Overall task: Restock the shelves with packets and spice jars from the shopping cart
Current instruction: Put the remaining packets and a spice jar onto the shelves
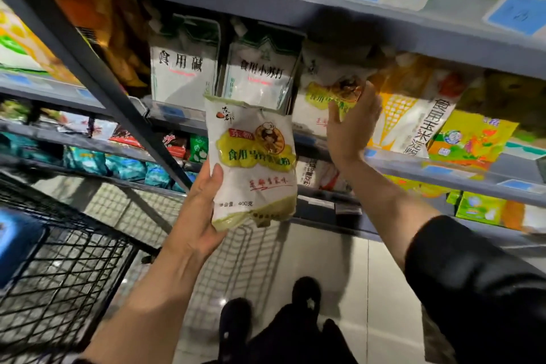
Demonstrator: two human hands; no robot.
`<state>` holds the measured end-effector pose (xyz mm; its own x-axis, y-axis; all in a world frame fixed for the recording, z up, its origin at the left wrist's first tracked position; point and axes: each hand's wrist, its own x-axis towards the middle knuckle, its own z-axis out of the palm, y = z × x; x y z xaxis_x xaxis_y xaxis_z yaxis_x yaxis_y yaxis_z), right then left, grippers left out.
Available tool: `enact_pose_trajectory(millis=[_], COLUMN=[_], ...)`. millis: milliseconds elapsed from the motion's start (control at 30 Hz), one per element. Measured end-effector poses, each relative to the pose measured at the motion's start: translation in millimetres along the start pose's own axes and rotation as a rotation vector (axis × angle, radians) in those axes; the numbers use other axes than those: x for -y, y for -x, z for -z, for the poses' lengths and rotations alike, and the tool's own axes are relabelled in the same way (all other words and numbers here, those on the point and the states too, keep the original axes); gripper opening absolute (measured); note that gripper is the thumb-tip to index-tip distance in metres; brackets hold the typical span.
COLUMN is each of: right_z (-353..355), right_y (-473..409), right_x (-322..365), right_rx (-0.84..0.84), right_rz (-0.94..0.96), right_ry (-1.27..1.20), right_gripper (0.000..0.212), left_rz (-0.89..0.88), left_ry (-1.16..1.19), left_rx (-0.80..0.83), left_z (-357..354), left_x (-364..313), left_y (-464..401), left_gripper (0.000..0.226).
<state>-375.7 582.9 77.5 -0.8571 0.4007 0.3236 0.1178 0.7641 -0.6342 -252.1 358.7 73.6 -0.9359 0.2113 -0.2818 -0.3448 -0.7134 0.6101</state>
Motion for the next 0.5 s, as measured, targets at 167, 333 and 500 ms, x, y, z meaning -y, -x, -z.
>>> enact_pose_trajectory(millis=[167, 333, 500], right_z=[44, 68, 69], right_y=[46, 52, 55], right_x=[28, 25, -7], right_rx=[0.605, 0.719, 0.477], right_rz=[-0.356, -0.410, -0.444], right_ry=[-0.693, -0.864, -0.637], right_gripper=[0.021, 0.028, 0.026], left_rz=[0.076, 0.134, 0.252], left_ry=[0.000, -0.014, -0.385], left_rx=[0.011, 0.086, -0.071], left_z=[-10, -25, -28], left_x=[-2, 1, 20], left_y=[-4, -16, -34], left_gripper=[0.078, 0.048, 0.054])
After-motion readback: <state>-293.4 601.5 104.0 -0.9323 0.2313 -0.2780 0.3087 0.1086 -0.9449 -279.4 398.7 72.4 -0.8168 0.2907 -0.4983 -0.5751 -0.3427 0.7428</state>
